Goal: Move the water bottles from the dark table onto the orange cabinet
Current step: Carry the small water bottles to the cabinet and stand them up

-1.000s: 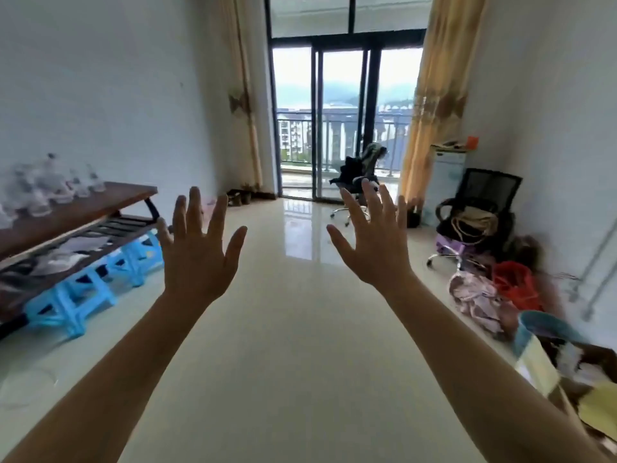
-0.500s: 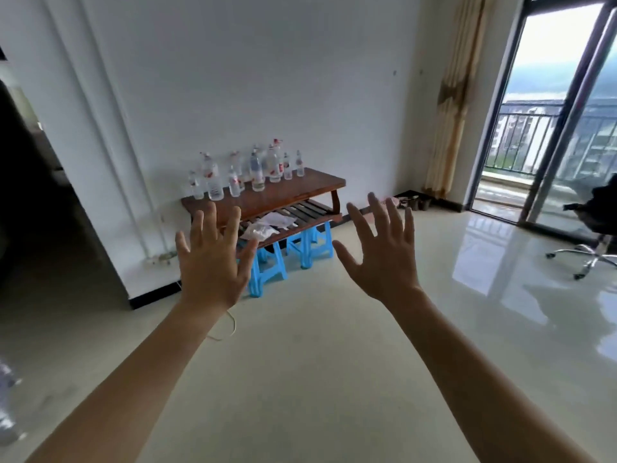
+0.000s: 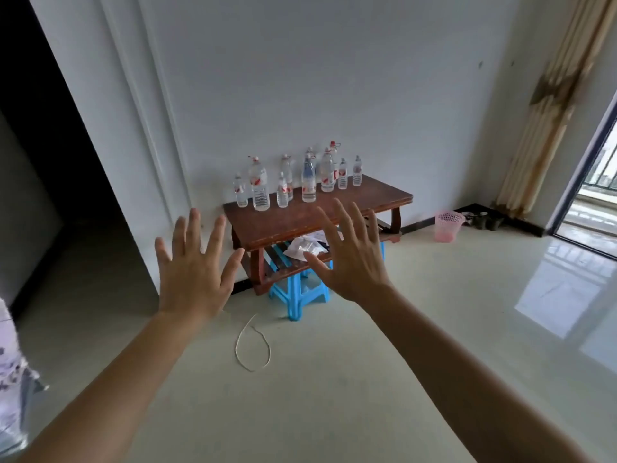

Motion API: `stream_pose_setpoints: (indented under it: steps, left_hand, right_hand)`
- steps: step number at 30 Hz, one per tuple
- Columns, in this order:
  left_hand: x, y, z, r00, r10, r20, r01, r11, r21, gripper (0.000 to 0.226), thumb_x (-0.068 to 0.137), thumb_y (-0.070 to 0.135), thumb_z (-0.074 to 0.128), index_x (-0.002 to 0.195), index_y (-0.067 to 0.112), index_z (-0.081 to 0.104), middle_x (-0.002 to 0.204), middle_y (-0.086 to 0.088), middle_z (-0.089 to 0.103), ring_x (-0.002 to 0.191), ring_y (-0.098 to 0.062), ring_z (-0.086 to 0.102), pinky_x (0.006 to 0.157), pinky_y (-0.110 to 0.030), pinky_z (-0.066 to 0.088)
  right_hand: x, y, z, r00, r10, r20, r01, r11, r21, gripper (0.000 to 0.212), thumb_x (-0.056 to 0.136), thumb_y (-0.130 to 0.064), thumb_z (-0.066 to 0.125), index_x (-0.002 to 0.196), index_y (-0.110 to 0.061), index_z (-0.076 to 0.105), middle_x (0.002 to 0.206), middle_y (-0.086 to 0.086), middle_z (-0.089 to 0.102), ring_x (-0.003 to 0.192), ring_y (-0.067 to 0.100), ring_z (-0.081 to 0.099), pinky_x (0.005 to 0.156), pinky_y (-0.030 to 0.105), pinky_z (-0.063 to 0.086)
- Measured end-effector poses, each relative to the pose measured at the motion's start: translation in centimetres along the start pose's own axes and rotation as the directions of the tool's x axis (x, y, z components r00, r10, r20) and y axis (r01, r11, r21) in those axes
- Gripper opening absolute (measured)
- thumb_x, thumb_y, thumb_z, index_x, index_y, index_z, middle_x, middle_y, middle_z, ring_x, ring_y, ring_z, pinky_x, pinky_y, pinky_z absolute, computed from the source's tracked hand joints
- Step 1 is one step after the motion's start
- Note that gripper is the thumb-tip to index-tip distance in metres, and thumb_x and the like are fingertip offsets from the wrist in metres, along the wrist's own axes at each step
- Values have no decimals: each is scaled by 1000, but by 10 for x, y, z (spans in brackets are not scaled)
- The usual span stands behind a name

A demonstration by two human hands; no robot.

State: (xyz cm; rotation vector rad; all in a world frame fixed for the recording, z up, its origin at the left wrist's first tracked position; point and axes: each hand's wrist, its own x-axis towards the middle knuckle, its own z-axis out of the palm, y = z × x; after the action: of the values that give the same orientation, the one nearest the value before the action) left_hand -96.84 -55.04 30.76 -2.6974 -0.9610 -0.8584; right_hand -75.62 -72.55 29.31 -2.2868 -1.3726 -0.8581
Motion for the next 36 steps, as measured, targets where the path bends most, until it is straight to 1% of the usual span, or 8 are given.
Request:
stream_pose_setpoints:
  steps: [4, 8, 13, 19, 23, 26, 29, 36]
  left_hand:
    - [82, -33, 59, 1000, -13, 25, 14, 999, -29, 75, 98, 66, 11, 158, 22, 21, 165, -18, 13, 151, -38, 14, 115, -67, 18]
    - [168, -35, 107, 998, 24, 55, -19, 996, -82, 77, 96, 68, 9, 159, 25, 14, 166, -14, 8, 152, -36, 10, 117, -67, 16]
    - [263, -4, 167, 995, 97, 22, -94, 989, -118, 74, 97, 67, 12, 159, 26, 16, 166, -14, 11, 152, -37, 13, 117, -66, 17]
    - [362, 45, 276, 987, 131, 89, -123, 988, -90, 75, 96, 69, 7, 159, 28, 8, 167, -14, 3, 153, -35, 8, 117, -66, 16]
    - [449, 78, 328, 986, 85, 141, -78, 996, -51, 80, 92, 72, 0, 159, 28, 2, 167, -13, -6, 153, -34, 2, 118, -64, 14]
    - [504, 98, 361, 986, 72, 147, -72, 997, -7, 80, 92, 71, 0, 159, 27, 1, 167, -13, -9, 153, -34, 0, 118, -64, 14]
    - [537, 113, 398, 983, 64, 172, -66, 998, 7, 78, 94, 71, 3, 159, 28, 0, 166, -14, -8, 153, -34, 0, 118, -64, 13]
    - [631, 148, 518, 969, 67, 237, -59, 997, -42, 79, 95, 72, 4, 160, 27, 1, 166, -14, -7, 153, -35, 3, 117, -65, 17]
  right_hand:
    - [60, 11, 63, 999, 52, 4, -52, 998, -40, 83, 93, -72, 32, 161, -25, 20, 167, 13, 21, 152, 41, 21, 120, 67, 16]
    - [117, 40, 99, 994, 105, 14, -104, 992, -71, 85, 92, -74, 30, 161, -25, 24, 167, 12, 21, 152, 41, 22, 121, 66, 14]
    - [177, 106, 147, 986, 165, -37, -168, 980, -106, 85, 93, -73, 32, 162, -24, 23, 168, 12, 18, 153, 40, 20, 120, 67, 15]
    - [235, 202, 247, 981, 196, 8, -194, 977, -86, 85, 92, -74, 33, 162, -26, 22, 168, 13, 17, 152, 43, 21, 119, 69, 17]
    - [309, 279, 296, 978, 202, 44, -199, 978, -69, 87, 91, -75, 38, 162, -29, 17, 168, 13, 17, 152, 43, 22, 119, 68, 17]
    - [364, 328, 325, 979, 194, 60, -190, 979, -70, 86, 92, -75, 32, 162, -28, 16, 168, 13, 16, 153, 40, 19, 120, 67, 18]
    - [392, 360, 365, 973, 202, 109, -198, 979, -39, 86, 92, -77, 28, 163, -29, 13, 170, 12, 13, 154, 38, 16, 121, 67, 16]
    - [447, 452, 473, 969, 199, 147, -202, 979, 7, 86, 93, -76, 38, 162, -34, 9, 170, 9, 13, 154, 38, 18, 122, 65, 13]
